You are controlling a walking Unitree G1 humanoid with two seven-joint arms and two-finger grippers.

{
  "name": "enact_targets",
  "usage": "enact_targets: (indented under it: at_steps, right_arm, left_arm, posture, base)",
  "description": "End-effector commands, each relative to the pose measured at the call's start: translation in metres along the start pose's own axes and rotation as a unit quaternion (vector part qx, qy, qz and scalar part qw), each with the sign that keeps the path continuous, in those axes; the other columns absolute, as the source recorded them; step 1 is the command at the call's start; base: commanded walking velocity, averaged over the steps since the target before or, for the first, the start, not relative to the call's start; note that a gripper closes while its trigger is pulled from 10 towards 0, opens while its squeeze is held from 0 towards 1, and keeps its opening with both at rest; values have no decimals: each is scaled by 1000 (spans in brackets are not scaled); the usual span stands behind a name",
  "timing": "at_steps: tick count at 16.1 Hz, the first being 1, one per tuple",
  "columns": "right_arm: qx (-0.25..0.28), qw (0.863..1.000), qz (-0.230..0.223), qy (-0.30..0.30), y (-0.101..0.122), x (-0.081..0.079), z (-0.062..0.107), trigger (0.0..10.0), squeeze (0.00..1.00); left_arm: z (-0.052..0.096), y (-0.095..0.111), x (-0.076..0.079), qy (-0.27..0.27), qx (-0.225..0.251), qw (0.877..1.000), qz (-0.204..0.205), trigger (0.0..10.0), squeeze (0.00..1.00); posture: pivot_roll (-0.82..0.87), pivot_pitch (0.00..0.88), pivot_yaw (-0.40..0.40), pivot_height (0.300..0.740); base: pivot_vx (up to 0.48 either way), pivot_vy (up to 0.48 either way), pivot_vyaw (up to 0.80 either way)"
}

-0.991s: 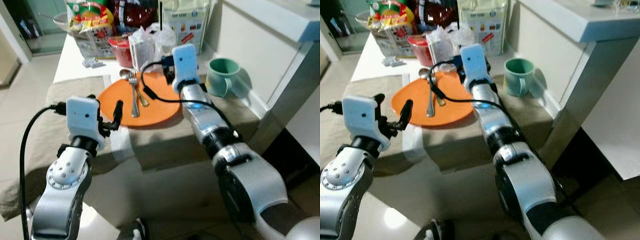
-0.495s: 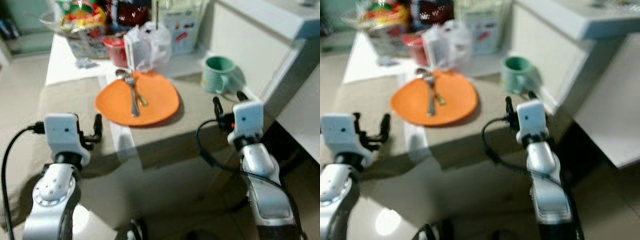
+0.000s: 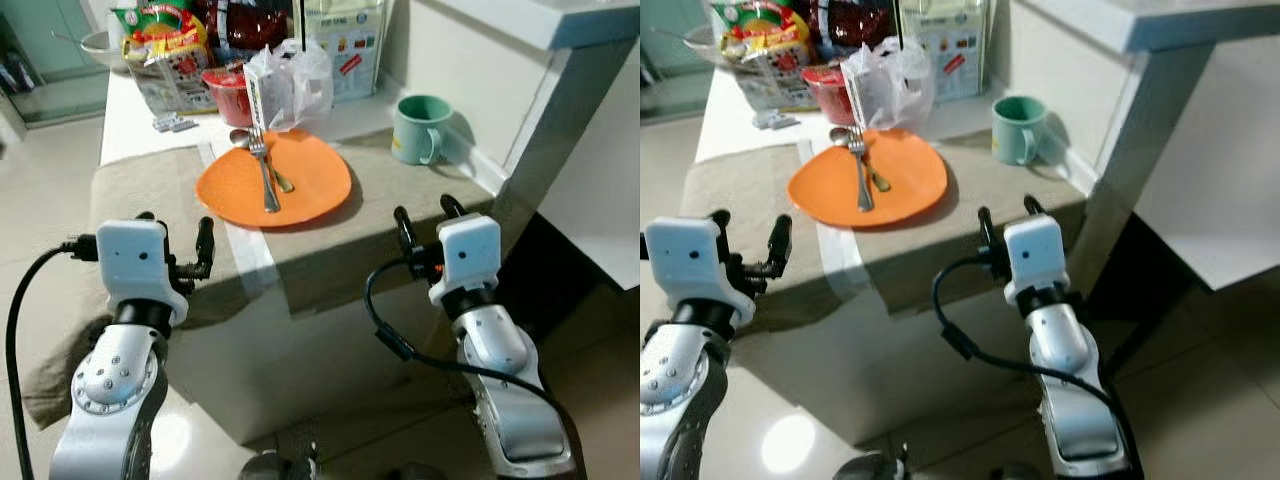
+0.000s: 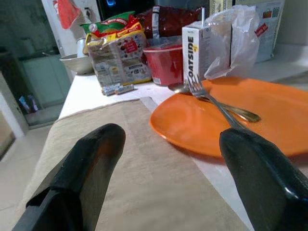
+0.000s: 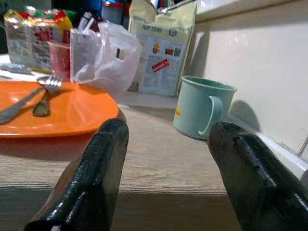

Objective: Setting the table

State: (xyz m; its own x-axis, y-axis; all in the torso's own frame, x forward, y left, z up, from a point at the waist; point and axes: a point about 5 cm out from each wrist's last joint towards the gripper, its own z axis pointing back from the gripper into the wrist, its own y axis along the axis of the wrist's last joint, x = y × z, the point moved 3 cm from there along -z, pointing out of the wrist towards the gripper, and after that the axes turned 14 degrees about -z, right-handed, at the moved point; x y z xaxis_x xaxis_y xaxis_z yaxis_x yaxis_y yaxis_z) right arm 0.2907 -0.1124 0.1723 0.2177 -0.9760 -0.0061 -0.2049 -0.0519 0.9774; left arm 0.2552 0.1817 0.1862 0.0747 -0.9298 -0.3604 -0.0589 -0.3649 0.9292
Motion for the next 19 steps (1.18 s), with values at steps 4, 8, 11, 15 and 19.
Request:
enact_targets:
  at_steps: [4, 8, 11, 15, 19]
  right_arm:
    - [-34, 999, -1, 22, -13, -8, -7, 10000, 0]
    - [-57, 998, -14, 35, -21, -10, -14, 10000, 0]
    - [-62, 997, -6, 38, -23, -10, -19, 10000, 0]
    - [-58, 997, -1, 47, -23, -11, -24, 10000, 0]
    - [-56, 997, 2, 52, -23, -13, -27, 10000, 0]
  left_arm:
    - [0, -4, 1, 7, -12, 1000, -2, 10000, 0]
    - [1, -5, 3, 17, -15, 1000, 8, 10000, 0]
    - [1, -6, 6, 16, -18, 1000, 8, 10000, 0]
    - [-3, -9, 9, 15, -24, 1000, 5, 10000, 0]
    - [-4, -10, 11, 15, -26, 1000, 3, 10000, 0]
  posture:
    - [9, 68, 66, 740]
    - [20, 67, 50, 740]
    - [22, 71, 39, 740]
    - [15, 72, 40, 740]
    - [14, 75, 39, 740]
  base:
    - [0, -120, 0]
    - [0, -458, 0]
    - [0, -444, 742]
    - [0, -213, 0]
    - [0, 0, 0]
